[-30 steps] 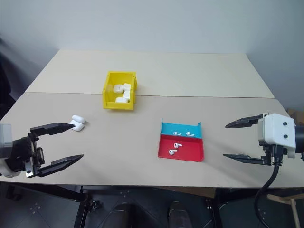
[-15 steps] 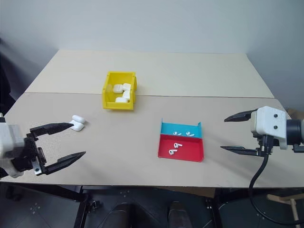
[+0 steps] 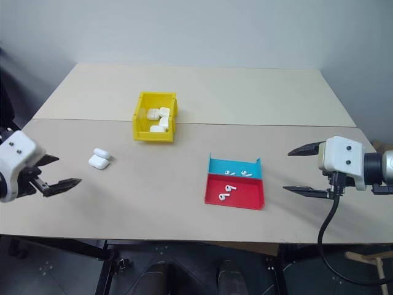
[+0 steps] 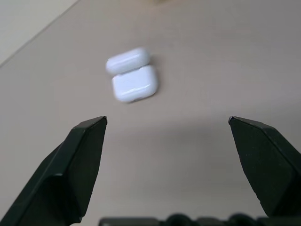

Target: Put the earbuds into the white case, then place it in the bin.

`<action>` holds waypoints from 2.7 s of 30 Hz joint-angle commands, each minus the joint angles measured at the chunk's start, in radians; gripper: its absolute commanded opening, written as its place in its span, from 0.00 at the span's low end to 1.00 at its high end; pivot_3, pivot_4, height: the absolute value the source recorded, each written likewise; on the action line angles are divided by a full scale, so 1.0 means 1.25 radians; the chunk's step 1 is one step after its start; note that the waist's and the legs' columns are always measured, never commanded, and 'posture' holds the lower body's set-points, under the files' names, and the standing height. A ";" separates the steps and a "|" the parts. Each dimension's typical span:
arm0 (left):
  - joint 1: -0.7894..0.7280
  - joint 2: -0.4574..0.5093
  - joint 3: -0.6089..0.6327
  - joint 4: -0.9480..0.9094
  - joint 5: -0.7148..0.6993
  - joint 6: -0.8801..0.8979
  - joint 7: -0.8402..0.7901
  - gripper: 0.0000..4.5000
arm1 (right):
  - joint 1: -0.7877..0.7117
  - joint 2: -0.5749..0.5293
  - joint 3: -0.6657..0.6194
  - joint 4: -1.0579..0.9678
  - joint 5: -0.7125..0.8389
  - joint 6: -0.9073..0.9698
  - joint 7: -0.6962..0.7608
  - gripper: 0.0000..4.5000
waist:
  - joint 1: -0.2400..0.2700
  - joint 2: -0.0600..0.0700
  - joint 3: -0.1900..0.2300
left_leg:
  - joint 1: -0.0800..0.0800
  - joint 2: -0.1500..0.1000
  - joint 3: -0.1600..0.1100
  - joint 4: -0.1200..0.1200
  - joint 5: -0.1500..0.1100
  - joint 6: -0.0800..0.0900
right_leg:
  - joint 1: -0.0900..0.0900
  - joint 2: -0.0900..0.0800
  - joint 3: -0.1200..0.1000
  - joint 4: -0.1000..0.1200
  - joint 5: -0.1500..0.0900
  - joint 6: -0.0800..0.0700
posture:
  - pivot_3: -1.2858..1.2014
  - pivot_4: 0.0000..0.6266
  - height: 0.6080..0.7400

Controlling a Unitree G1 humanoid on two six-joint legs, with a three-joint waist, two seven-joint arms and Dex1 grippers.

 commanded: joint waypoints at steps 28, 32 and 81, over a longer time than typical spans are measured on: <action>-0.844 -0.304 -0.695 0.925 0.490 -0.095 -0.348 1.00 | 0.038 -0.001 0.000 -0.061 -0.022 0.085 -0.074 0.99 | 0.002 -0.002 0.001 | -0.004 -0.001 -0.001 0.001 0.000 0.000 | -0.003 0.000 0.000 0.002 0.000 0.000 | 0.52 0.24 1.00; -0.871 -0.350 -0.682 1.001 0.526 -0.125 -0.342 1.00 | 0.063 0.001 -0.017 -0.078 -0.026 0.089 -0.086 0.99 | 0.002 -0.002 0.001 | -0.005 -0.001 -0.001 0.001 0.000 0.000 | -0.003 0.000 0.000 0.002 0.000 0.000 | 0.52 0.24 1.00; -0.521 -0.403 -0.142 0.147 0.254 -0.078 -0.292 0.62 | 0.019 -0.128 -0.007 -0.160 0.047 0.263 -0.016 1.00 | -0.005 -0.002 0.001 | -0.003 0.000 -0.002 0.003 0.000 0.000 | -0.002 0.000 0.000 0.004 0.000 0.001 | 0.52 0.24 1.00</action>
